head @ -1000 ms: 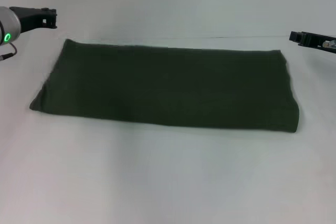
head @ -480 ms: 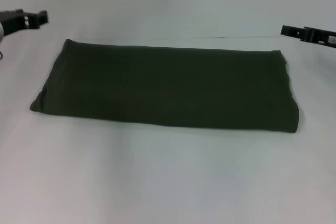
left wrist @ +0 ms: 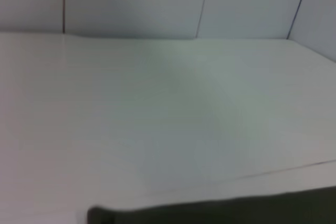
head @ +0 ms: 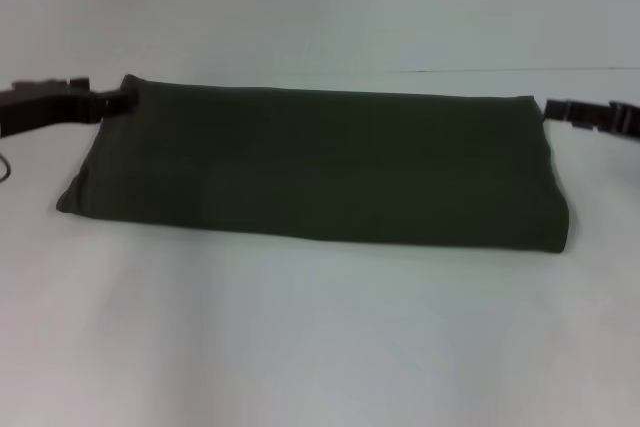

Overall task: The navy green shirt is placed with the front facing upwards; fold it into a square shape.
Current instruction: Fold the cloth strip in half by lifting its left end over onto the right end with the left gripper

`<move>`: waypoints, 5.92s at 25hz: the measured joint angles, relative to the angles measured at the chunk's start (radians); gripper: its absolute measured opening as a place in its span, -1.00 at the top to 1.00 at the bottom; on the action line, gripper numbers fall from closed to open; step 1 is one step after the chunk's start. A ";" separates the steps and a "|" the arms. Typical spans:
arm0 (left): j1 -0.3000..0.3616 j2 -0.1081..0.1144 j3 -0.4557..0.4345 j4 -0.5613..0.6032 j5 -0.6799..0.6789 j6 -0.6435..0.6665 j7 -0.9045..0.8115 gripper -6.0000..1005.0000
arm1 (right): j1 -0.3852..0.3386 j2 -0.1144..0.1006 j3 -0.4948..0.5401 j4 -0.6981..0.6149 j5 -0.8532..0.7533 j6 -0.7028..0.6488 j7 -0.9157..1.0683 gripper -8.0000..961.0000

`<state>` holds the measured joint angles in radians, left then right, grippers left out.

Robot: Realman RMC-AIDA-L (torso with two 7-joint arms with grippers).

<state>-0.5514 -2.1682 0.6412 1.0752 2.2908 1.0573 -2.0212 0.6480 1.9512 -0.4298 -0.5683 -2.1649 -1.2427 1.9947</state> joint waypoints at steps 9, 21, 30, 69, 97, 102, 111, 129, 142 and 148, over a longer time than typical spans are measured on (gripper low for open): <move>0.086 0.004 0.012 -0.003 -0.049 0.061 -0.133 -0.47 | -0.054 -0.011 -0.004 -0.001 0.002 -0.089 0.006 -0.50; 0.120 0.006 -0.045 -0.028 -0.065 0.186 -0.197 -0.47 | -0.051 -0.025 -0.047 -0.004 -0.001 -0.139 -0.008 -0.51; 0.108 0.052 -0.072 -0.117 -0.065 0.192 -0.315 -0.48 | -0.035 -0.038 -0.085 -0.004 -0.001 -0.143 0.010 -0.51; 0.042 0.080 -0.069 -0.276 0.064 -0.011 -0.489 -0.58 | 0.016 -0.049 -0.189 -0.095 0.000 -0.301 0.013 -0.51; 0.029 0.082 -0.063 -0.304 0.071 -0.026 -0.482 -0.58 | 0.005 -0.048 -0.169 -0.093 0.005 -0.284 0.021 -0.51; 0.010 0.089 -0.063 -0.320 0.078 -0.053 -0.480 -0.58 | 0.005 -0.048 -0.161 -0.091 0.005 -0.285 0.022 -0.51; -0.023 0.101 -0.063 -0.351 0.093 -0.088 -0.478 -0.57 | -0.002 -0.040 -0.147 -0.094 0.005 -0.291 0.024 -0.51; -0.027 0.103 -0.060 -0.351 0.093 -0.097 -0.460 -0.50 | -0.003 -0.037 -0.141 -0.094 0.007 -0.284 0.024 -0.50; -0.031 0.101 -0.040 -0.350 0.093 -0.132 -0.435 0.18 | -0.004 -0.037 -0.139 -0.094 0.007 -0.284 0.024 -0.49; -0.031 0.100 -0.040 -0.352 0.093 -0.145 -0.435 0.61 | -0.004 -0.037 -0.139 -0.090 0.007 -0.284 0.023 -0.49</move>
<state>-0.5826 -2.0685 0.6013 0.7235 2.3836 0.9124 -2.4559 0.6441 1.9139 -0.5691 -0.6583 -2.1582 -1.5263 2.0174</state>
